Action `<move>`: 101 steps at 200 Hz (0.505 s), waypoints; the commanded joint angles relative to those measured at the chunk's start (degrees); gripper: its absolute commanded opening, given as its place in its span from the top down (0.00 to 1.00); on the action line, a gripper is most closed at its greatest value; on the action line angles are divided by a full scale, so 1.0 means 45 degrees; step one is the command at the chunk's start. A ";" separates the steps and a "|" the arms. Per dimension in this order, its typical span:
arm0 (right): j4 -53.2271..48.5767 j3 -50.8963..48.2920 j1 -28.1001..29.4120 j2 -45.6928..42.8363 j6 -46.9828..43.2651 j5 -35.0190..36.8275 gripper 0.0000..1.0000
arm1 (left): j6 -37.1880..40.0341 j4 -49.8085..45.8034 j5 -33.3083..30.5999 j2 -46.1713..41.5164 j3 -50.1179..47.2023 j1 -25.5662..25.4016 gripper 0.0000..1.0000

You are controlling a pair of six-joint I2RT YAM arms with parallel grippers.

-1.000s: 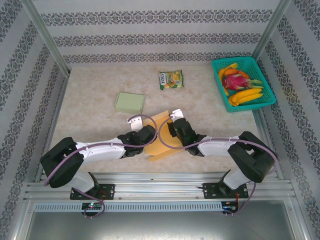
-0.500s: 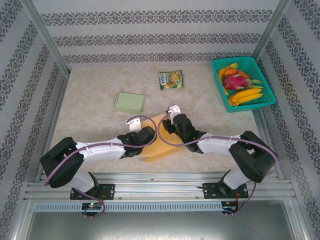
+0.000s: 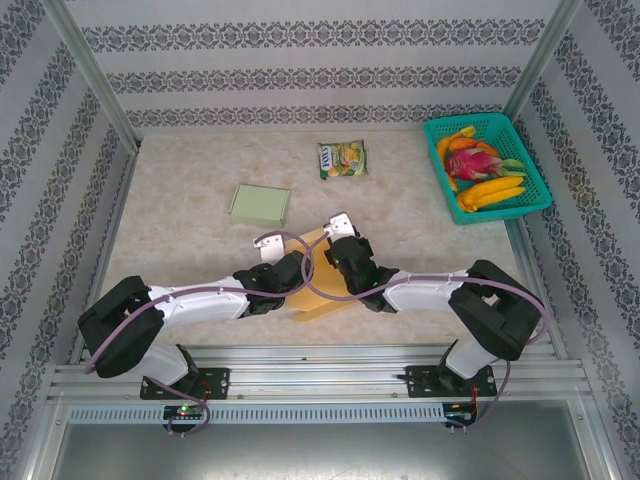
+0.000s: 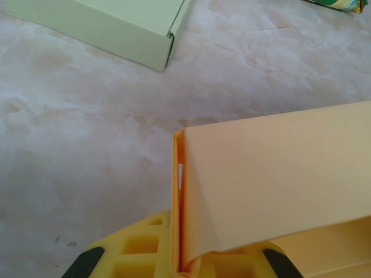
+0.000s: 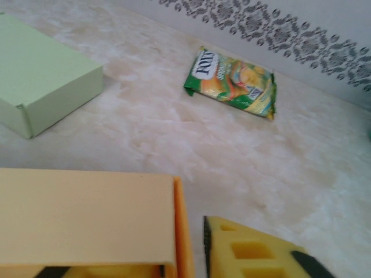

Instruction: Fold the paper box

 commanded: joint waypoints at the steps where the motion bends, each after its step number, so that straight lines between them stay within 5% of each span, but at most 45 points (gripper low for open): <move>1: -0.0381 -0.0596 -0.0609 -0.1075 -0.0298 0.2205 0.63 | 0.0057 -0.1845 -0.0929 0.0230 -0.0147 0.0167 1.00; 43: -0.2454 -0.1126 -0.0593 -0.4563 0.1501 -0.2804 0.46 | 0.0589 -0.1921 -0.0815 0.0695 0.0505 0.0395 1.00; 101: -0.7604 -0.0913 -0.1398 -0.9915 0.2876 -0.4971 0.30 | 0.2432 -0.2055 -0.0329 0.0418 0.1106 0.0962 1.00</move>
